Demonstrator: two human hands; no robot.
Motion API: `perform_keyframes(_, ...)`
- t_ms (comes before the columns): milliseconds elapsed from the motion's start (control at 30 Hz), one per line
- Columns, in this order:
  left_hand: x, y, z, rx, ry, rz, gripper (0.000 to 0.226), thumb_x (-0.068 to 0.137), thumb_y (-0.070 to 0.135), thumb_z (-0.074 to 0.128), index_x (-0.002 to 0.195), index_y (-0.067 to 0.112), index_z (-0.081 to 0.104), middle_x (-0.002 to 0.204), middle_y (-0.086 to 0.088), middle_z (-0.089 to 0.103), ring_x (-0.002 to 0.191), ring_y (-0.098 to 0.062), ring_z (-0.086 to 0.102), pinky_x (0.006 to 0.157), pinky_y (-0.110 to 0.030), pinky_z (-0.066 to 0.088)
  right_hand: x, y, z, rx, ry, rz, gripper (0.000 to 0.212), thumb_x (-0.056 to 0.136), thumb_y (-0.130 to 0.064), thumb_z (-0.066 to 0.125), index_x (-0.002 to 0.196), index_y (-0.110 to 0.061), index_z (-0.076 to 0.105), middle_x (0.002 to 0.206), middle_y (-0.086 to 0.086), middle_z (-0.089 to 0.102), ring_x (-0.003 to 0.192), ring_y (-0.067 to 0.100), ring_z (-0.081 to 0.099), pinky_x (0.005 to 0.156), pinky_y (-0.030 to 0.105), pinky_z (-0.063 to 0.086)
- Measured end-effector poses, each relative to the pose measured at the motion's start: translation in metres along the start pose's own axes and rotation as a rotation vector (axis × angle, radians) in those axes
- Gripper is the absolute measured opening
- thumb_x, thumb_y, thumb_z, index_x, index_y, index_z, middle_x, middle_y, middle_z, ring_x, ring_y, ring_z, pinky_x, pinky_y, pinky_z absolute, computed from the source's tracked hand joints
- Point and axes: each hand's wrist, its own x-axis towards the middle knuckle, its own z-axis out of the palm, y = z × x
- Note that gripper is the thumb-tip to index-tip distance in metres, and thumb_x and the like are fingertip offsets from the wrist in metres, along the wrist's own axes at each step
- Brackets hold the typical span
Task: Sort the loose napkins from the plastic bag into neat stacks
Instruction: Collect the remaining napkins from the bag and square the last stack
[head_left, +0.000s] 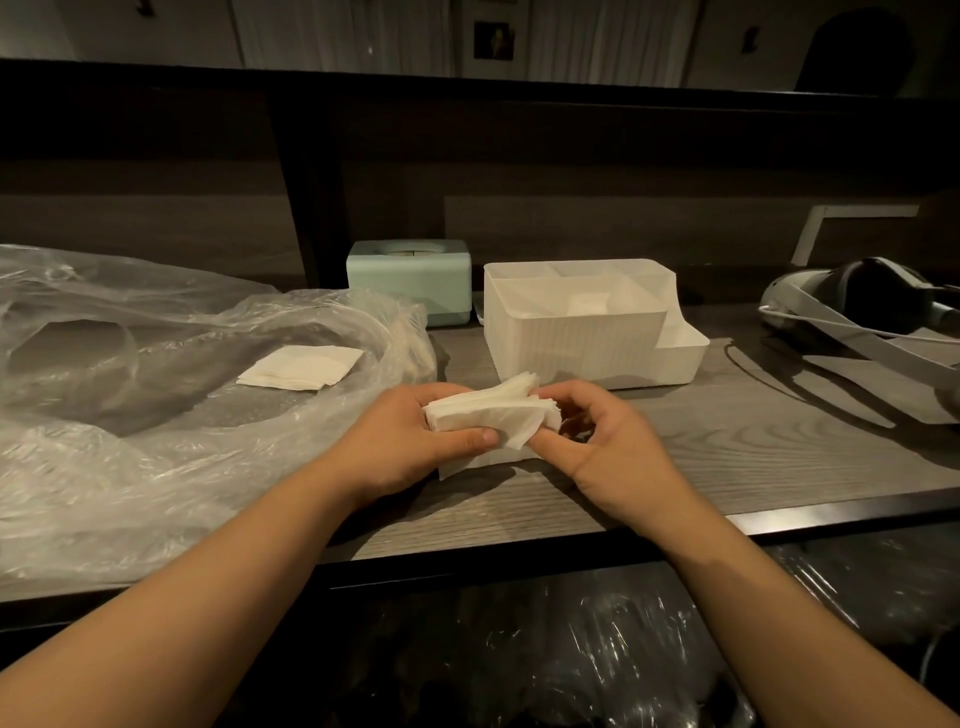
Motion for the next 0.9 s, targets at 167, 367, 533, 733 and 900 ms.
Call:
perform_keyframes(167, 0.0003, 0.0011, 0.0001, 0.008, -0.003, 0.003, 0.041, 0.076, 0.025, 0.089, 0.114, 0.028, 0.073, 0.099, 0.011, 0.077, 0.091, -0.003, 0.071, 0.076, -0.014, 0.051, 0.0014, 0.0013, -0.0002, 0.010, -0.001, 0.003, 0.028, 0.082, -0.023, 0.084, 0.105, -0.031, 0.070, 0.091, -0.012, 0.070, 0.077, 0.001, 0.062, 0.067, 0.016, 0.051)
perform_keyframes(367, 0.0014, -0.0002, -0.0006, 0.015, 0.020, 0.007, 0.050, 0.075, 0.031, 0.089, 0.121, 0.031, 0.070, 0.105, 0.013, 0.076, 0.096, -0.003, 0.071, 0.080, -0.014, 0.051, 0.0008, -0.0071, 0.0005, 0.098, -0.059, 0.048, 0.039, 0.080, -0.016, 0.084, 0.114, -0.023, 0.066, 0.096, -0.008, 0.071, 0.079, -0.005, 0.066, 0.066, 0.013, 0.052)
perform_keyframes(533, 0.0018, -0.0001, -0.0016, 0.059, 0.000, 0.008, 0.053, 0.074, 0.034, 0.090, 0.121, 0.036, 0.067, 0.109, 0.016, 0.075, 0.100, -0.003, 0.070, 0.087, -0.020, 0.056, 0.0041, -0.0052, 0.0016, 0.031, -0.066, 0.032, 0.023, 0.082, -0.022, 0.083, 0.098, -0.028, 0.068, 0.077, -0.021, 0.069, 0.067, -0.004, 0.061, 0.061, 0.014, 0.048)
perform_keyframes(733, 0.0022, -0.0029, -0.0015, 0.054, -0.038, 0.006, 0.037, 0.080, 0.029, 0.087, 0.114, 0.033, 0.072, 0.098, 0.010, 0.078, 0.089, -0.006, 0.070, 0.079, -0.022, 0.053, 0.0092, 0.0008, 0.0027, -0.071, -0.006, 0.040, 0.066, 0.077, -0.031, 0.087, 0.133, -0.033, 0.052, 0.121, -0.012, 0.057, 0.108, 0.005, 0.057, 0.087, 0.019, 0.051)
perform_keyframes(900, 0.0013, -0.0004, -0.0046, 0.140, -0.103, 0.000, 0.068, 0.078, 0.033, 0.088, 0.140, 0.036, 0.059, 0.120, 0.020, 0.070, 0.107, 0.002, 0.066, 0.097, -0.022, 0.052, 0.0081, -0.0075, -0.0029, -0.008, -0.197, 0.098, 0.066, 0.076, -0.026, 0.088, 0.132, -0.037, 0.055, 0.119, -0.014, 0.062, 0.109, 0.005, 0.061, 0.082, 0.013, 0.053)
